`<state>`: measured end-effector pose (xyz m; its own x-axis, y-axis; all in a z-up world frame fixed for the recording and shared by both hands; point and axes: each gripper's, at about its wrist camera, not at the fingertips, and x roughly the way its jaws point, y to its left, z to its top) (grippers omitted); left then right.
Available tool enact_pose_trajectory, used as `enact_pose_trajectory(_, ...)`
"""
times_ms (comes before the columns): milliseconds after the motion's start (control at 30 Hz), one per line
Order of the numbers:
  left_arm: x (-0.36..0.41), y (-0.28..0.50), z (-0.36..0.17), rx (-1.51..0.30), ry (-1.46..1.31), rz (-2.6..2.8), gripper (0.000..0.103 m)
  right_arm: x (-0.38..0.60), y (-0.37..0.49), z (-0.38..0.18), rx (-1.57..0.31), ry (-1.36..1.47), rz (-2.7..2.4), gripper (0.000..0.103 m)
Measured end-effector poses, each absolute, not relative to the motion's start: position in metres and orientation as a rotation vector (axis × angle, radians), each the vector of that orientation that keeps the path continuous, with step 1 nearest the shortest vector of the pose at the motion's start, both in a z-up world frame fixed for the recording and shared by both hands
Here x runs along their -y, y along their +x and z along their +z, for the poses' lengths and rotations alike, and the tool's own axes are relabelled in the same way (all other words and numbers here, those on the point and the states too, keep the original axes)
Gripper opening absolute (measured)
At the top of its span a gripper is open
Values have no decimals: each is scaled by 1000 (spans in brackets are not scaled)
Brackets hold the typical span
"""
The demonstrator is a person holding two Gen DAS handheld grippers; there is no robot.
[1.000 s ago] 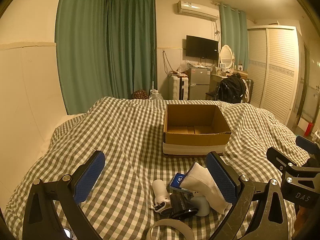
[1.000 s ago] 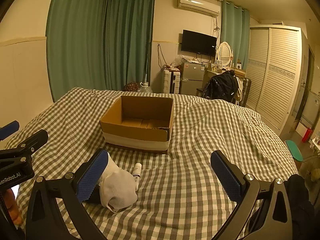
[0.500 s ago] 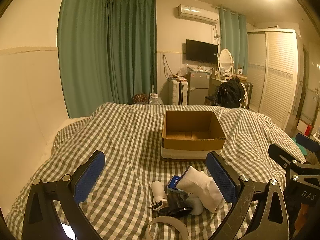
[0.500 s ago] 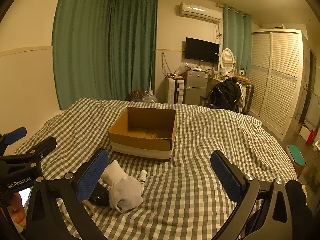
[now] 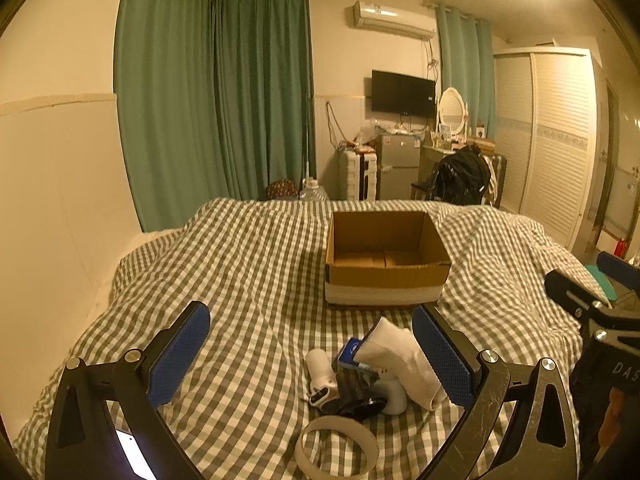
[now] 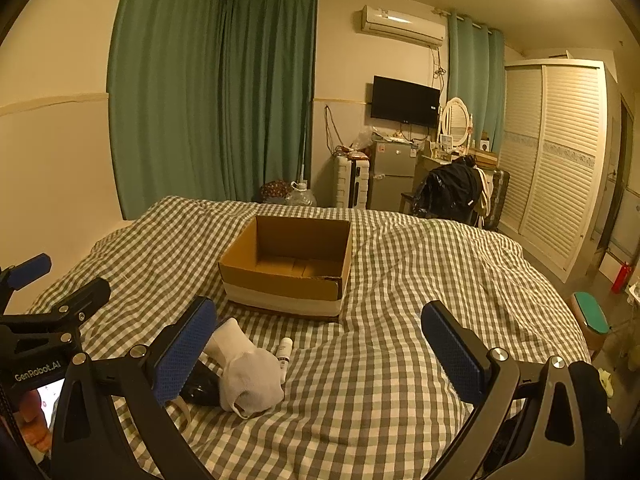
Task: Organize objects
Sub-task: 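Reach both tools toward the white glove and tape roll on the bedspread, then grasp the tape roll with the left tool while the right tool grasps the white glove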
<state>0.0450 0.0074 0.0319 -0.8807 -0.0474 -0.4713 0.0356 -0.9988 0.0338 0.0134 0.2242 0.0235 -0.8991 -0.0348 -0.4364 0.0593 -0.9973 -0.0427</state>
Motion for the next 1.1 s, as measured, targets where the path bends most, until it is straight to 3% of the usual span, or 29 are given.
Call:
enact_pose_trajectory(967,-25,26,-134,160,1562,-2913,103,-218,-19,-57,-189,1012,-2922,103)
enact_pose_trajectory(1100,-19,19,-135,140,1564,-2909,88,-210,-32,-72,-177,1060,-2860,103)
